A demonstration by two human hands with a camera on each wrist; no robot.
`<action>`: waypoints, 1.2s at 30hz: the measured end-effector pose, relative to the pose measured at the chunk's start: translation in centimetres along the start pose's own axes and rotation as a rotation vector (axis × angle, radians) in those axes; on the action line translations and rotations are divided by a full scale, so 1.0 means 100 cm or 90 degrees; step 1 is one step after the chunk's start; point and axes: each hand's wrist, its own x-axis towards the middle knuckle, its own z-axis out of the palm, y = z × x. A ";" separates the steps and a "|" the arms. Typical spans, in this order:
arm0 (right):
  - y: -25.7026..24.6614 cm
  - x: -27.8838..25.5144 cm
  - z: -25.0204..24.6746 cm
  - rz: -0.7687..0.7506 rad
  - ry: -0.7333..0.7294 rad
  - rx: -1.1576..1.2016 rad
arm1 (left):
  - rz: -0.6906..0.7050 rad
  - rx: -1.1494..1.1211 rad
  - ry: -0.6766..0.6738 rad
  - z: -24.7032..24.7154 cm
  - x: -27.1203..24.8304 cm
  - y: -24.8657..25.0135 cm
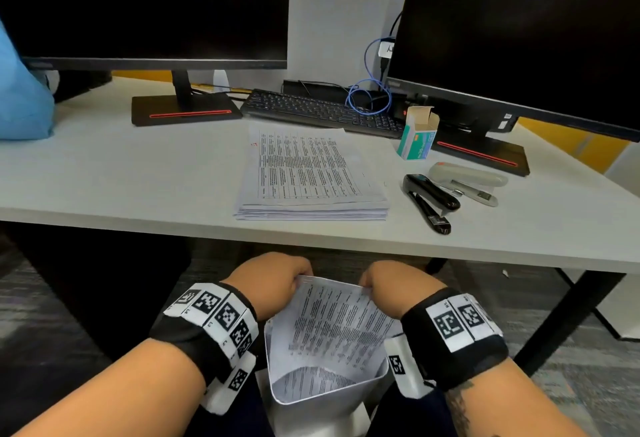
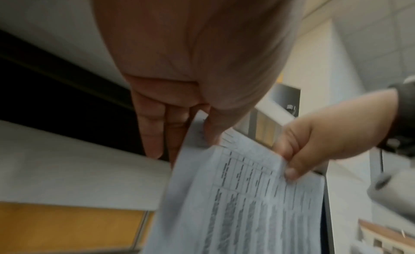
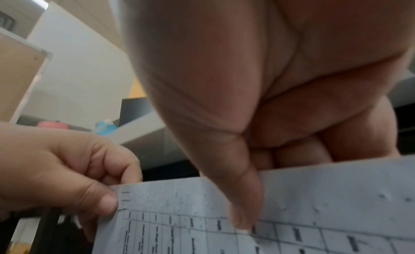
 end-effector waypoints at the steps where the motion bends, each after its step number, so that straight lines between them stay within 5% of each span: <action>1: 0.000 0.003 0.004 0.006 -0.009 -0.009 | -0.005 -0.003 -0.016 0.007 0.002 -0.003; 11: 0.006 0.039 0.069 0.047 -0.074 -0.082 | -0.130 0.087 -0.134 0.046 0.012 -0.027; 19: 0.003 0.045 0.100 0.006 -0.075 -0.058 | 0.017 -0.033 -0.110 -0.009 0.015 0.029; 24: 0.001 0.039 0.056 -0.023 -0.118 0.005 | 0.077 -0.157 0.000 -0.050 0.008 0.056; 30: -0.004 0.011 -0.021 -0.134 -0.109 0.104 | 0.042 -0.182 0.344 -0.086 0.011 0.050; 32: -0.007 0.000 -0.036 -0.156 -0.124 0.146 | 0.004 -0.118 0.358 -0.092 0.016 0.039; 36: -0.020 -0.023 -0.073 -0.206 -0.056 0.317 | -0.074 -0.004 0.253 -0.090 0.027 0.015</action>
